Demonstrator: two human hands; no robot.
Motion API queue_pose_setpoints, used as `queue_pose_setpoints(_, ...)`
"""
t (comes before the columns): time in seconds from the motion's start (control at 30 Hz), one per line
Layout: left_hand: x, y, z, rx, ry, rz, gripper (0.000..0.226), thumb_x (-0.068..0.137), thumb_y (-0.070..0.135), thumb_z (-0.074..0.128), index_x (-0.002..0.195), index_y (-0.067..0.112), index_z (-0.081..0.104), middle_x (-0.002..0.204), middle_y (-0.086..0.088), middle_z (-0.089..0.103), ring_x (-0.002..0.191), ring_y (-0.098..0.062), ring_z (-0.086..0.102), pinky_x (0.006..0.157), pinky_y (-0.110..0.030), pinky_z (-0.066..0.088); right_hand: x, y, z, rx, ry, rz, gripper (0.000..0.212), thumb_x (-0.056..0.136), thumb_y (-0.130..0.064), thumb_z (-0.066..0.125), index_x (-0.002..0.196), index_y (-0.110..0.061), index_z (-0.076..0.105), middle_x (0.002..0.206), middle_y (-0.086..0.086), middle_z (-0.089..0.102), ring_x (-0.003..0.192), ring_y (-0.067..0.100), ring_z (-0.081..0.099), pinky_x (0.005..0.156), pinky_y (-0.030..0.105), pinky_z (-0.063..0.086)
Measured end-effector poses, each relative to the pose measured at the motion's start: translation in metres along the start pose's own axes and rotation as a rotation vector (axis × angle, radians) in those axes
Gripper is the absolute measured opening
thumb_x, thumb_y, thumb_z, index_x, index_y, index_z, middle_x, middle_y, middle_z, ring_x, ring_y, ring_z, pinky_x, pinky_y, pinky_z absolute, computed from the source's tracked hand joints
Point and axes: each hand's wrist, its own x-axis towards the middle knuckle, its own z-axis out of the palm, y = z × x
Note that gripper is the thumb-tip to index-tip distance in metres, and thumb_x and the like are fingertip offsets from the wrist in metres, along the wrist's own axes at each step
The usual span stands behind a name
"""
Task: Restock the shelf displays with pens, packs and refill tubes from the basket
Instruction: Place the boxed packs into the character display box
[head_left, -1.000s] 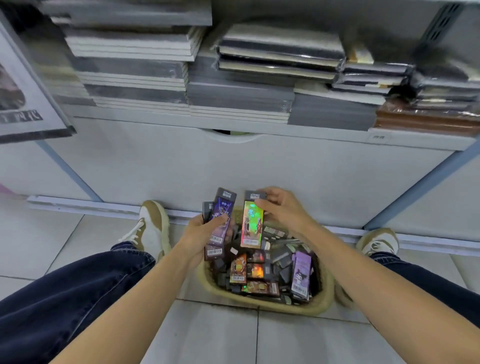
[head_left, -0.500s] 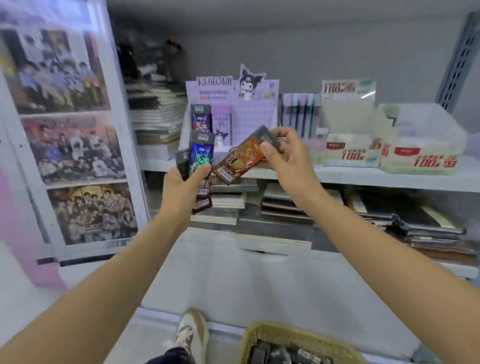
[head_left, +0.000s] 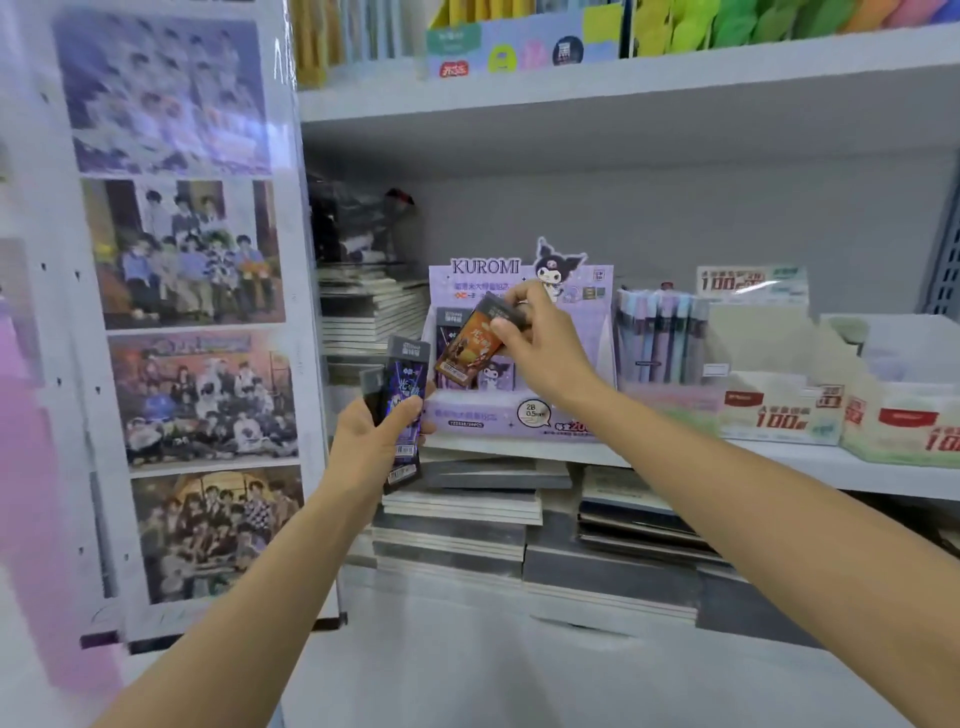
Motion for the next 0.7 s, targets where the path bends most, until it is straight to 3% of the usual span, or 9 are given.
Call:
queue_pose_setpoints(0.1,0.002,-0.003,-0.002,-0.026,-0.031,0.021,0.015,0.094,0.019,0.061,0.103,0.017,0.072,0.096,-0.007,0.076,0.073,-0.015,0.068,0.070,-0.032,0.054,0.007,0.006,0.008,-0.049,-0.049,0.019,0.011,0.098,-0.012,0.050,0.104,-0.018,0.042,0.104,0.009,0.064,0.092,0.026,0.066,0.078,0.045,0.057)
queue_pose_setpoints(0.17,0.003,-0.005,-0.003,-0.057,-0.045,0.026,0.018,0.095,0.018,0.060,0.108,0.012,0.071,0.100,-0.008,0.075,0.072,-0.014,0.067,0.068,-0.028,0.053,0.013,0.007,0.008,-0.102,-0.069,0.009,0.010,0.098,-0.013,0.051,0.105,-0.016,0.043,0.103,0.011,0.064,0.090,0.027,0.066,0.076,0.046,0.057)
queue_pose_setpoints(0.27,0.004,-0.005,-0.005,-0.089,-0.085,0.019,0.022,0.095,0.016,0.059,0.113,0.008,0.068,0.098,-0.005,0.075,0.071,-0.013,0.066,0.064,-0.024,0.053,0.025,0.004,0.004,-0.218,-0.114,-0.027,0.011,0.098,-0.014,0.051,0.107,-0.012,0.044,0.094,0.009,0.064,0.080,0.026,0.066,0.067,0.037,0.056)
queue_pose_setpoints(0.37,0.005,-0.004,-0.007,-0.069,-0.103,0.031,0.019,0.096,0.016,0.058,0.111,0.010,0.068,0.103,-0.002,0.075,0.072,-0.013,0.066,0.066,-0.024,0.053,0.035,-0.001,0.011,-0.318,-0.187,-0.069,0.010,0.099,-0.014,0.049,0.108,-0.012,0.044,0.082,0.001,0.059,0.066,0.015,0.057,0.055,0.025,0.046)
queue_pose_setpoints(0.43,0.006,-0.003,-0.008,-0.073,-0.109,0.039,0.019,0.096,0.015,0.058,0.111,0.010,0.067,0.104,-0.003,0.075,0.071,-0.013,0.065,0.066,-0.024,0.053,0.041,-0.005,0.018,-0.359,-0.227,-0.099,0.012,0.099,-0.013,0.049,0.110,-0.011,0.045,0.077,-0.003,0.055,0.064,0.013,0.052,0.054,0.023,0.040)
queue_pose_setpoints(0.6,0.005,-0.002,-0.007,-0.084,-0.105,0.038,0.019,0.095,0.016,0.059,0.111,0.010,0.067,0.103,-0.004,0.075,0.072,-0.013,0.065,0.066,-0.024,0.054,0.053,-0.014,0.017,-0.416,-0.336,-0.104,0.019,0.098,-0.013,0.051,0.116,-0.008,0.045,0.099,0.011,0.062,0.086,0.027,0.060,0.079,0.040,0.052)
queue_pose_setpoints(0.7,0.005,-0.003,-0.006,-0.095,-0.094,0.044,0.019,0.095,0.016,0.060,0.112,0.011,0.066,0.102,-0.005,0.075,0.072,-0.014,0.065,0.066,-0.024,0.055,0.050,-0.008,0.015,-0.374,-0.309,-0.104,0.016,0.098,-0.013,0.052,0.112,-0.010,0.046,0.095,0.012,0.064,0.084,0.030,0.064,0.077,0.048,0.055)
